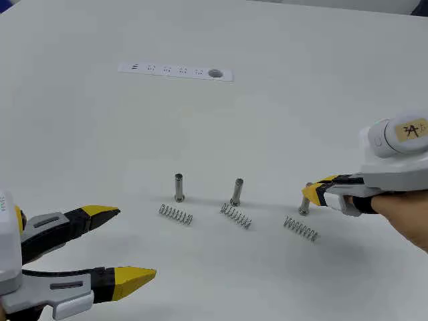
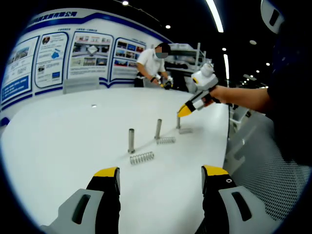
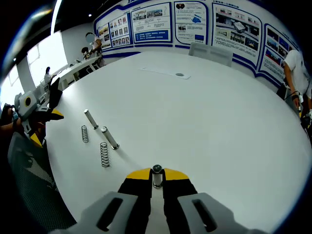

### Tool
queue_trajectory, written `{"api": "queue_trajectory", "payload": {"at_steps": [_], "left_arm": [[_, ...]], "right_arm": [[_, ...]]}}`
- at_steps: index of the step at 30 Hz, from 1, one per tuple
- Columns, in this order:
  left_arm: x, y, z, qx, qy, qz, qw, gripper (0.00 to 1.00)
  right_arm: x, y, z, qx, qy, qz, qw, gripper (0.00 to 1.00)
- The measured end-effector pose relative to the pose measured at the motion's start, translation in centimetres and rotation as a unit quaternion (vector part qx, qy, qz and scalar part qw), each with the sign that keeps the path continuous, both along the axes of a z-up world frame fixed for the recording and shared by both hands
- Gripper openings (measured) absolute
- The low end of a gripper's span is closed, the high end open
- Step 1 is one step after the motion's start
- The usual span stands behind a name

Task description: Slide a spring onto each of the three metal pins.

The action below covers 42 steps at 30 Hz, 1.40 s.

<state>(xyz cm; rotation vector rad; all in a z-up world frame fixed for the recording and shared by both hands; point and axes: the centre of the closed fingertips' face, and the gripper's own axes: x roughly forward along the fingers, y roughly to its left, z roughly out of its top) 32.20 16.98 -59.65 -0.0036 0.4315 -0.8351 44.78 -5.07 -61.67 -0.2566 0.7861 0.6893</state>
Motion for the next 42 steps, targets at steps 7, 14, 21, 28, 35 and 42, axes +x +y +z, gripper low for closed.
{"api": "queue_trajectory", "payload": {"at_steps": [7, 14, 21, 28, 35, 42], "left_arm": [[-0.1, -0.1, -0.1, 0.0, 0.001, -0.001, 1.0, 0.69], [-0.1, -0.2, -0.1, 0.0, 0.001, -0.002, 1.0, 0.69], [0.0, -0.2, -0.1, 0.0, 0.001, -0.002, 1.0, 0.69], [0.0, -0.2, -0.1, 0.0, 0.002, -0.001, 1.0, 0.69], [0.0, -0.2, -0.1, 0.0, 0.001, -0.002, 1.0, 0.69], [0.0, -0.2, -0.1, 0.001, 0.001, -0.003, 1.0, 0.69]], "right_arm": [[-0.3, -0.2, 0.0, 0.003, 0.0, 0.001, 1.0, 0.09], [-0.4, -0.2, 0.1, 0.006, -0.004, 0.006, 1.0, 0.1], [-0.6, -0.3, 0.4, 0.006, -0.009, 0.012, 0.9999, 0.11], [-0.9, -0.7, 0.6, 0.005, -0.011, 0.014, 0.9998, 0.12], [-2.1, -1.4, -0.1, -0.001, 0.001, 0.017, 0.9999, 0.12], [-3.4, -0.2, -0.7, -0.009, 0.015, 0.061, 0.998, 0.12]]}}
